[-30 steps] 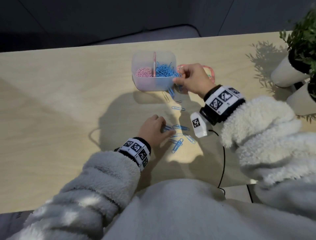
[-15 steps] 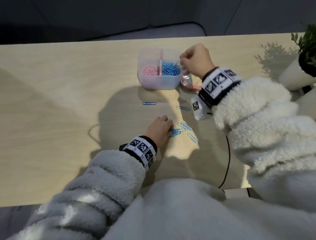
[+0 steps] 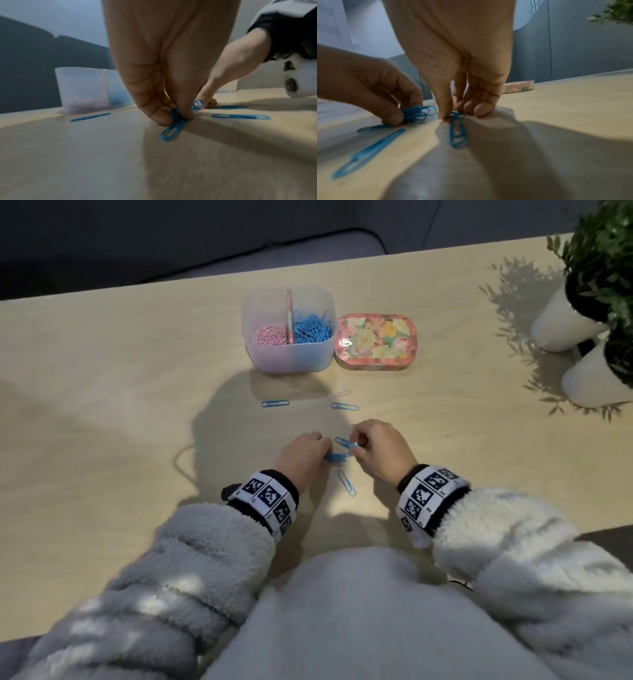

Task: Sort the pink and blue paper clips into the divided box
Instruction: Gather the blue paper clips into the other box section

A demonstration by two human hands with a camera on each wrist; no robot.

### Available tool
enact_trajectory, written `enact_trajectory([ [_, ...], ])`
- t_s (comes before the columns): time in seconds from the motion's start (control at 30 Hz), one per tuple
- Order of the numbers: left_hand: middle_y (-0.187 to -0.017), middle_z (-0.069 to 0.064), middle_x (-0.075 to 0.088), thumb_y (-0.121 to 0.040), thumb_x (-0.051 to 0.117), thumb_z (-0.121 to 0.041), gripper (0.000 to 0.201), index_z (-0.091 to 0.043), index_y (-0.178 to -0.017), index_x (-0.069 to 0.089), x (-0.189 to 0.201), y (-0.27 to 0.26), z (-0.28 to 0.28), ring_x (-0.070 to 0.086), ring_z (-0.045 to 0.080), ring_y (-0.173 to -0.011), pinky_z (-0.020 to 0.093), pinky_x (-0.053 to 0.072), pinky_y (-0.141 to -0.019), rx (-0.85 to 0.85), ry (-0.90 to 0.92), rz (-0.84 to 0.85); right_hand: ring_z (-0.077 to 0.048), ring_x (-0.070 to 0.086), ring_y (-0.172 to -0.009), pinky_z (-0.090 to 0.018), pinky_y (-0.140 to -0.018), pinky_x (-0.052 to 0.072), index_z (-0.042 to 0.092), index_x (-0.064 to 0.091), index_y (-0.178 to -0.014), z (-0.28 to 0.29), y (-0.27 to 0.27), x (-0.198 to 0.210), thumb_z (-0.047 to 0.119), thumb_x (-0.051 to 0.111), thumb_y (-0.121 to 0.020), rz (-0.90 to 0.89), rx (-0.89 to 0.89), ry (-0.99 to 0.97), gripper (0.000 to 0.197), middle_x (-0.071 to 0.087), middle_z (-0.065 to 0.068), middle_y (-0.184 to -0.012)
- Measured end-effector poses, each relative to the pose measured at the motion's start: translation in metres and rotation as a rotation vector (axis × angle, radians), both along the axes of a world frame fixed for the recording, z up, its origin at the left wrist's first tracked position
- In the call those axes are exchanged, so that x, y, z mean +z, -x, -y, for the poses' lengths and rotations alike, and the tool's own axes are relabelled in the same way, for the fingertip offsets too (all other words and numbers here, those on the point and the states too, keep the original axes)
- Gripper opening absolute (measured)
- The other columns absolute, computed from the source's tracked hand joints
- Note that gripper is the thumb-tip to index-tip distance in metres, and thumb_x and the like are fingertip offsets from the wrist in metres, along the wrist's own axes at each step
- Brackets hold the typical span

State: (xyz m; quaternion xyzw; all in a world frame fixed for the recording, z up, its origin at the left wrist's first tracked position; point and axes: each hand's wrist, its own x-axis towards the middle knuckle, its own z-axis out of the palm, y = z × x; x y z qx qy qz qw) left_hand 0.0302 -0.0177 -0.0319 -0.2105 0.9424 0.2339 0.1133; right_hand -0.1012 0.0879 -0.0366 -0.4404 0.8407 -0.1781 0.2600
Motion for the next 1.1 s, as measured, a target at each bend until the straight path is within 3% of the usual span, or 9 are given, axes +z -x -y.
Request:
enact_trajectory([
  [0.2, -0.097, 0.014, 0.065, -0.083, 0.06, -0.009, 0.018, -0.005, -0.101, 0.062, 0.018, -0.01, 0.029, 0.058, 0.028, -0.084, 0.029, 0.041, -0.075, 0.27, -0.243, -0.164, -0.035, 0.055, -0.093, -0.037, -0.077, 0.044, 0.006, 0.062, -0.082, 0.01, -0.002, 0.002, 0.006, 0.06, -0.072, 0.019, 0.028, -0.034, 0.01, 0.062, -0.018, -0.094],
  [0.37, -0.077, 0.0, 0.054, -0.09, 0.045, 0.004, 0.033, -0.018, -0.115, 0.051, 0.021, -0.018, 0.066, 0.056, -0.004, -0.055, 0.005, 0.043, -0.056, 0.515, -0.596, -0.271, -0.033, 0.059, -0.089, -0.031, -0.072, 0.042, 0.011, 0.061, -0.087, 0.011, 0.001, 0.006, 0.006, 0.059, -0.071, 0.123, -0.056, -0.083, 0.018, 0.067, -0.014, -0.092],
  [0.47, -0.065, 0.0, 0.045, -0.089, 0.043, -0.001, 0.021, -0.019, -0.082, 0.052, 0.02, -0.014, 0.083, 0.05, -0.001, -0.042, 0.013, 0.04, -0.046, 0.791, -0.756, -0.265, -0.033, 0.058, -0.093, -0.026, -0.069, 0.036, 0.008, 0.065, -0.088, 0.014, -0.001, 0.009, 0.003, 0.053, -0.075, 0.103, 0.006, -0.11, 0.019, 0.066, -0.015, -0.096],
  [0.57, -0.048, -0.003, 0.046, -0.091, 0.052, -0.021, 0.029, -0.017, -0.064, 0.042, 0.02, -0.006, 0.09, 0.047, 0.001, -0.032, 0.015, 0.035, -0.039, 0.804, -0.547, -0.235, -0.031, 0.056, -0.094, -0.024, -0.068, 0.032, 0.005, 0.064, -0.084, 0.015, -0.001, 0.011, 0.001, 0.052, -0.075, 0.063, 0.062, -0.096, 0.016, 0.063, -0.016, -0.099],
  [0.67, -0.062, 0.004, 0.051, -0.093, 0.048, -0.033, 0.029, -0.01, -0.075, 0.045, 0.017, -0.003, 0.091, 0.052, 0.019, -0.057, 0.029, 0.034, -0.053, 0.69, -0.247, -0.183, -0.029, 0.055, -0.079, -0.025, -0.065, 0.033, 0.012, 0.057, -0.08, 0.013, 0.005, 0.012, 0.004, 0.056, -0.079, 0.144, 0.062, -0.07, 0.008, 0.06, -0.011, -0.083],
  [0.8, -0.103, 0.026, 0.058, -0.096, 0.04, -0.027, 0.029, 0.0, -0.103, 0.049, 0.008, -0.005, 0.094, 0.053, 0.038, -0.099, 0.041, 0.037, -0.08, 0.53, -0.077, -0.128, -0.014, 0.045, -0.055, -0.023, -0.056, 0.039, 0.011, 0.056, -0.094, -0.009, 0.02, 0.007, 0.007, 0.056, -0.08, 0.437, -0.184, 0.083, 0.014, 0.051, 0.001, -0.066],
  [0.9, -0.113, 0.023, 0.058, -0.091, 0.052, -0.029, 0.035, -0.004, -0.115, 0.046, 0.006, -0.005, 0.093, 0.054, 0.036, -0.104, 0.04, 0.039, -0.087, 0.539, -0.122, -0.093, -0.007, 0.038, -0.042, -0.018, -0.047, 0.032, 0.012, 0.054, -0.069, -0.032, 0.026, 0.004, 0.007, 0.049, -0.082, 0.567, -0.271, 0.102, 0.015, 0.048, 0.01, -0.046],
  [0.97, -0.117, 0.021, 0.057, -0.089, 0.057, -0.027, 0.039, -0.004, -0.118, 0.044, 0.006, -0.004, 0.092, 0.054, 0.036, -0.106, 0.039, 0.04, -0.088, 0.531, -0.138, -0.064, -0.007, 0.041, -0.048, -0.022, -0.053, 0.034, 0.016, 0.052, -0.063, -0.043, 0.024, 0.005, 0.017, 0.058, -0.08, 0.478, -0.226, 0.026, 0.018, 0.049, 0.01, -0.049],
  [1.1, -0.109, 0.026, 0.059, -0.091, 0.052, -0.029, 0.034, 0.001, -0.107, 0.049, 0.008, -0.001, 0.09, 0.054, 0.038, -0.1, 0.038, 0.039, -0.08, 0.485, -0.075, 0.02, -0.021, 0.055, -0.073, -0.031, -0.067, 0.04, 0.023, 0.051, -0.075, -0.052, 0.011, 0.004, 0.034, 0.071, -0.075, 0.137, -0.054, -0.188, 0.023, 0.061, 0.004, -0.075],
])
